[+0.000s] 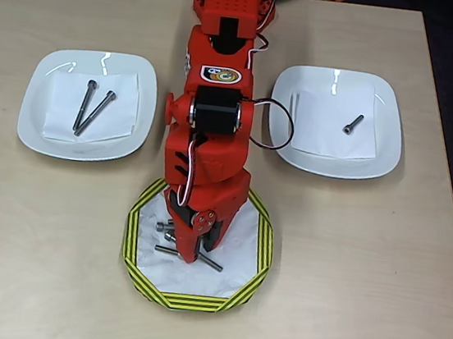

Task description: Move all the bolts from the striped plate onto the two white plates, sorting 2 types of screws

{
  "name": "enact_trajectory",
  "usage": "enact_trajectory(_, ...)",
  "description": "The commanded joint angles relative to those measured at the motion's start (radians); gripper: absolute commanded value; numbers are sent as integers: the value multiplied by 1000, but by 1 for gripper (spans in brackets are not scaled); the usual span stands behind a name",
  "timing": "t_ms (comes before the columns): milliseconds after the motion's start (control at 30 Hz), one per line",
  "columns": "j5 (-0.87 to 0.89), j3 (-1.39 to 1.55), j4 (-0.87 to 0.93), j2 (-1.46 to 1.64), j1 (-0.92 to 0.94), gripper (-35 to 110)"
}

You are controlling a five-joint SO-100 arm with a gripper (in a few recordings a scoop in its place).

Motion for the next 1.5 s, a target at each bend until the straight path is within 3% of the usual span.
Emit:
enact_trajectory(0,28,-26,2,3,-11,6)
enact_trajectory(400,12,-37,37,44,32,0)
enact_trajectory(867,6,861,-63,793,137,0)
enact_trajectory(1133,-38,1169,-57,1023,273,0)
enact_trajectory(1467,-135,1517,-81,1183,574,0)
